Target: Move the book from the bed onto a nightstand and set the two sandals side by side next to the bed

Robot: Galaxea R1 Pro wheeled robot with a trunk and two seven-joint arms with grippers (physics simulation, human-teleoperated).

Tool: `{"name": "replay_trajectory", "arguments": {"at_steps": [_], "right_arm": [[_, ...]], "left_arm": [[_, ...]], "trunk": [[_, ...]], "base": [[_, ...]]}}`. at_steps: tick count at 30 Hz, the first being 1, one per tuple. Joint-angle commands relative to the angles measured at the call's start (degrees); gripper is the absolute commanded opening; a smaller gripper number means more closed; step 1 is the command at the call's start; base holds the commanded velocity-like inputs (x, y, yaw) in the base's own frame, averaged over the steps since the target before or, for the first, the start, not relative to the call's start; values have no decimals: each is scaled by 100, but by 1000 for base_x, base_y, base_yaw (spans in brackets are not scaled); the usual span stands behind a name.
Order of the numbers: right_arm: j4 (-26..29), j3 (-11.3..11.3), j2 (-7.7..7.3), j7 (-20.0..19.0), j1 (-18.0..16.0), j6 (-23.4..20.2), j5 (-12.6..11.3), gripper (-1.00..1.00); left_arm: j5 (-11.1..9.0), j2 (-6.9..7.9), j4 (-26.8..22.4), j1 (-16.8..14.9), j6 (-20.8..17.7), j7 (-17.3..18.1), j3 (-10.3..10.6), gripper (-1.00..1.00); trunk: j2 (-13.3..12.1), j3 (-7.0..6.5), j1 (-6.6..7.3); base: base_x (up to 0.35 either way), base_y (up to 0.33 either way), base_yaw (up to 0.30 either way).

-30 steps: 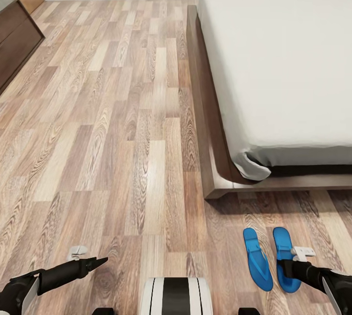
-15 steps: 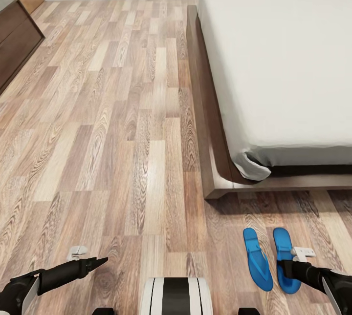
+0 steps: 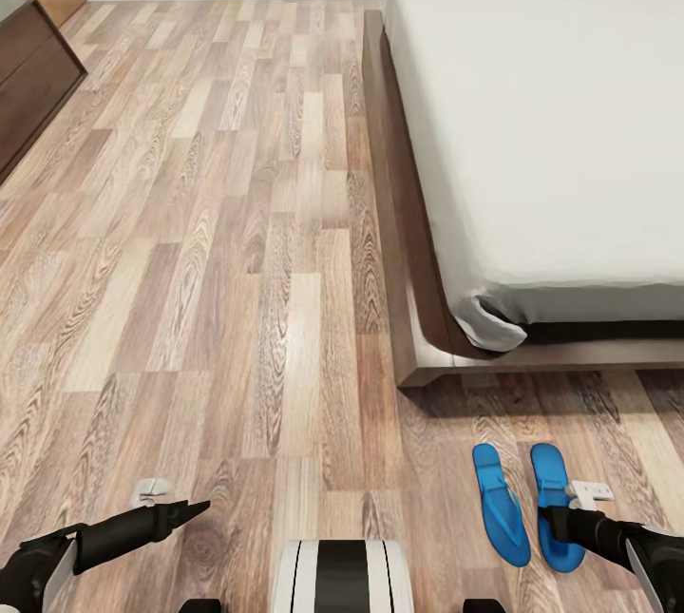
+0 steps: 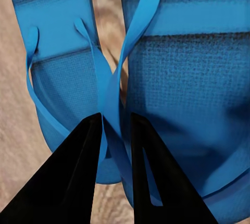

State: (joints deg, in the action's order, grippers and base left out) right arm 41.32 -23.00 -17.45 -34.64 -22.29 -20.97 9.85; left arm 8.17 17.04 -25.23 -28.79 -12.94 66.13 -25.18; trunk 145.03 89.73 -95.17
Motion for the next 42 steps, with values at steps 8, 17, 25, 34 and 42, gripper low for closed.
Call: {"name": "replay_trajectory", "arguments": {"at_steps": [8,17,25,34,42], "right_arm": [[7,-29,4,-60,-4,-21,54,-100],[7,-29,4,-60,-4,-21,60,-100],[7,-29,4,-60,-4,-21,67,-100],[7,-29,4,-60,-4,-21,70,-100],[7,-29,4,-60,-4,-21,71,-100]], "left_arm": [[53,-41,-8,-4,-60,40,-48,100],[53,-43,-8,-4,-60,40,-48,100],[53,-43,-8,-4,-60,41,-51,100],[53,-43,-7,-4,-53,40,-52,100],[53,-43,-8,-4,-53,40,-57,100]], "trunk": [[9,136,-15],[9,136,-15],[9,136,-15],[9,136,-15],[9,136,-15]], "base": [[0,0,0],[0,0,0],[0,0,0],[84,0,0],[7,0,0]]}}
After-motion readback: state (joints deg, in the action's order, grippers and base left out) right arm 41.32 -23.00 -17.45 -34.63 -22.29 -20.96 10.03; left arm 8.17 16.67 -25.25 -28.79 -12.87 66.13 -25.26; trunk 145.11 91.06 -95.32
